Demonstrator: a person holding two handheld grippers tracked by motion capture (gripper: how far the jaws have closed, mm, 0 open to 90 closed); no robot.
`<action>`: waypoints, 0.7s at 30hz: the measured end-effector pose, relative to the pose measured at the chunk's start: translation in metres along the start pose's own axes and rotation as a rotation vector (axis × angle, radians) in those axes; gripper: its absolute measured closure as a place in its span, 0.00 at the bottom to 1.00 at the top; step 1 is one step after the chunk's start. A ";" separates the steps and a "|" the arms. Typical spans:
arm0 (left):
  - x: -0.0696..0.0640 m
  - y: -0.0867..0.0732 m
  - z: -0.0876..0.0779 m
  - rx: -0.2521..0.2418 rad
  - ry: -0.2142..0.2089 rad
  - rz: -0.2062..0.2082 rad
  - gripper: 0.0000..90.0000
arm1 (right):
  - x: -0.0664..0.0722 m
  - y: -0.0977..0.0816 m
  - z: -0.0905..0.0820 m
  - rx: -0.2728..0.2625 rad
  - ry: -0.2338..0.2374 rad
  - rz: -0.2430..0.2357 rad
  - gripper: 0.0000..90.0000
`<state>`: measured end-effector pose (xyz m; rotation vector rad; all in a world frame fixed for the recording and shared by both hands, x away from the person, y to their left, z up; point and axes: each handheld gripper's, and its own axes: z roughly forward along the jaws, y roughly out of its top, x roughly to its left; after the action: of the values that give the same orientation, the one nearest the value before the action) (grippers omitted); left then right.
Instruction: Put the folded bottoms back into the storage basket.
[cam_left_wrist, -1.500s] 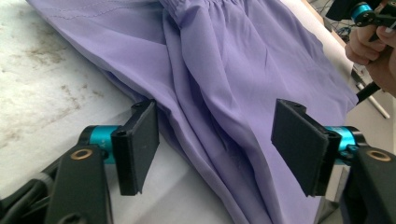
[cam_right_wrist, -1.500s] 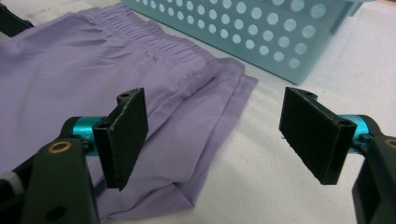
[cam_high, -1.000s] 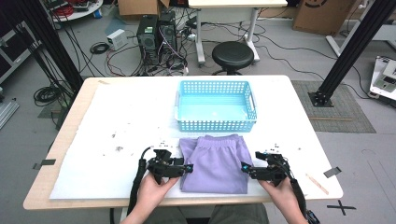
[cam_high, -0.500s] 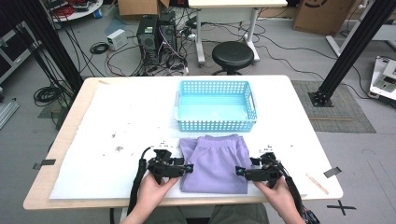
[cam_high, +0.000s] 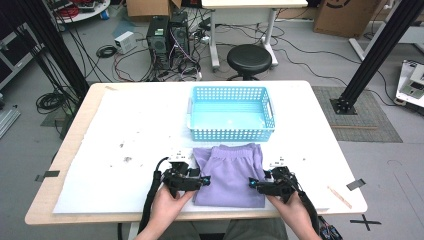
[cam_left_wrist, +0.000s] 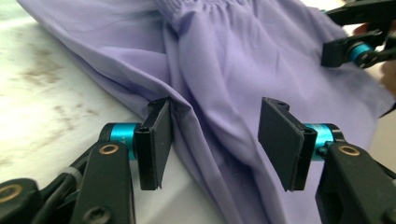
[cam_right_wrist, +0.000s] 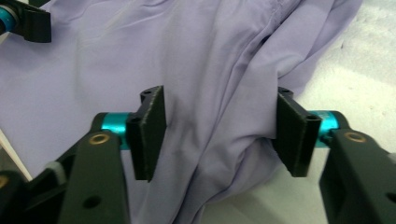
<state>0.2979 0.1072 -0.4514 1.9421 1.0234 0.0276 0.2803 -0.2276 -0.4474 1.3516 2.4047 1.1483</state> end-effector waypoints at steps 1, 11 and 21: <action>0.000 0.000 0.000 0.000 0.006 -0.002 0.50 | 0.000 0.000 0.000 0.000 -0.004 -0.002 0.51; -0.011 0.000 0.005 -0.006 0.077 0.022 0.48 | 0.005 0.001 0.003 0.003 -0.033 -0.033 0.65; -0.010 0.006 0.012 0.013 0.079 0.056 0.75 | 0.004 0.003 0.006 0.007 0.011 -0.048 0.88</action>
<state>0.2994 0.0907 -0.4503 1.9948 1.0223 0.1301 0.2828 -0.2202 -0.4485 1.2855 2.4368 1.1398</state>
